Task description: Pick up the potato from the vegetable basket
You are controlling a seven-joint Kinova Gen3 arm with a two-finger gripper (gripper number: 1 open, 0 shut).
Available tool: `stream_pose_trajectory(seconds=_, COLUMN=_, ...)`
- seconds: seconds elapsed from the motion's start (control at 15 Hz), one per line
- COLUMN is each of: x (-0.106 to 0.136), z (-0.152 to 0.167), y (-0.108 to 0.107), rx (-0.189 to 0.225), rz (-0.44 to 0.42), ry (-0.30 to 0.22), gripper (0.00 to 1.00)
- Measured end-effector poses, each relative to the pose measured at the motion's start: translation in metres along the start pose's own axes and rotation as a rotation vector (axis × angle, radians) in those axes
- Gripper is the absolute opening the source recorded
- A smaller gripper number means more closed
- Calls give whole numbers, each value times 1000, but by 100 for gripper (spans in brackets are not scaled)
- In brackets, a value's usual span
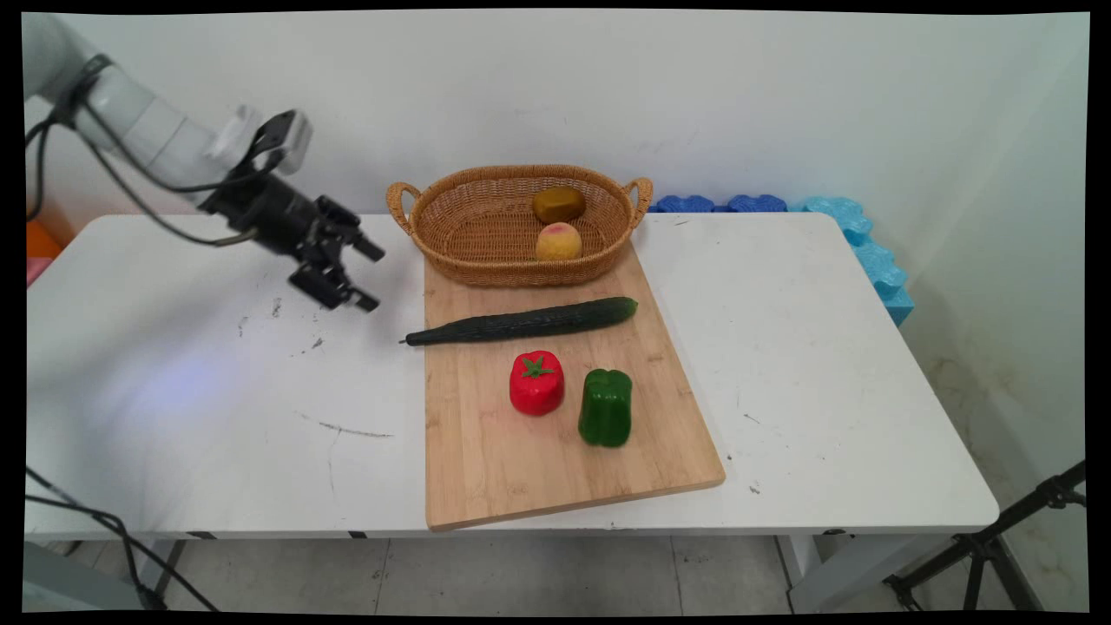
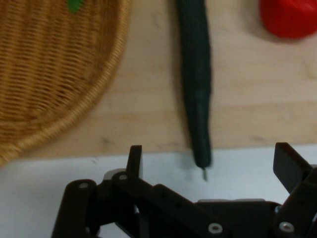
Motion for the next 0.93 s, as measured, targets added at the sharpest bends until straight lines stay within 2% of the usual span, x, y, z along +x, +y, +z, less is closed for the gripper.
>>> stream_pose_trajectory(seconds=0.4, x=59, z=31, y=-32, rx=126, rz=-39, ry=-5, gripper=100)
stream_pose_trajectory(seconds=0.93, x=122, z=79, y=-77, rx=250, rz=-46, ry=-18, gripper=100)
